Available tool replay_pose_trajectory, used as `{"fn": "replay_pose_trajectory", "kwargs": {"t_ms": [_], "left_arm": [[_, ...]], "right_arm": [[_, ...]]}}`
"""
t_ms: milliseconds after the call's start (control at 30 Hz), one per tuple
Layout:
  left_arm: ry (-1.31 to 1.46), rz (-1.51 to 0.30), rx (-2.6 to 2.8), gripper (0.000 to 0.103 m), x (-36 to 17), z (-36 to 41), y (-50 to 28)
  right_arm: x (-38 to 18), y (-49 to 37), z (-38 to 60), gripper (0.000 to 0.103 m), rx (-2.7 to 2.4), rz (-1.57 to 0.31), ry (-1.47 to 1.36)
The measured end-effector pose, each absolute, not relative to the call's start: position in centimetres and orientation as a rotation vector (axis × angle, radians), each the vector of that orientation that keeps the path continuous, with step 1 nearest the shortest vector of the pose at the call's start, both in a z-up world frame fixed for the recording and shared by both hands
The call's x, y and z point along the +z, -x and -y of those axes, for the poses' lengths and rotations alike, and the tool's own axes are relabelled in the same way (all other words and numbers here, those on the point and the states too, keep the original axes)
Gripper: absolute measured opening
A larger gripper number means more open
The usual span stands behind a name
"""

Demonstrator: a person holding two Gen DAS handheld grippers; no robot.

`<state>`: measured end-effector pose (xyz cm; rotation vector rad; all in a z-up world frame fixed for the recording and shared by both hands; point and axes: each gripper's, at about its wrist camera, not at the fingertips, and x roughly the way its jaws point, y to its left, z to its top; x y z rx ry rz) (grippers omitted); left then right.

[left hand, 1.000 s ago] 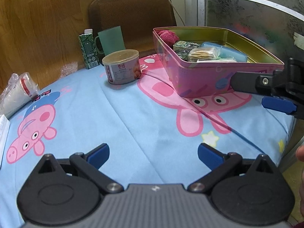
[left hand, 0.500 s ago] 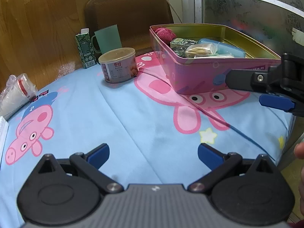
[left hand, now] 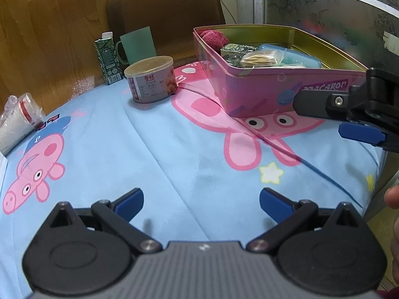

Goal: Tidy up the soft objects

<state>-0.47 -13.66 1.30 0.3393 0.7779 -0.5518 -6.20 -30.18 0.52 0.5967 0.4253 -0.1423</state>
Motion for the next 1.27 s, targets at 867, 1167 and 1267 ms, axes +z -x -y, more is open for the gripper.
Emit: {"fn": "replay_pose_trajectory", "kwargs": {"t_ms": [867,1167,1267], "left_arm": [[-0.358,-0.807,-0.574,0.103,0.7,15.1,0.4],[-0.341,-0.774,-0.609,0.103,1.0,15.4,0.8],[-0.307,-0.738,-0.601,0.103,1.7,14.5,0.5]], "right_arm": [[-0.2,6.5,31.3,0.103,-0.182,-0.431,-0.607],[-0.1,6.7,31.8,0.103,-0.231,-0.408,-0.590],[0.0,6.4,31.2,0.103,-0.228,-0.410,-0.558]]}}
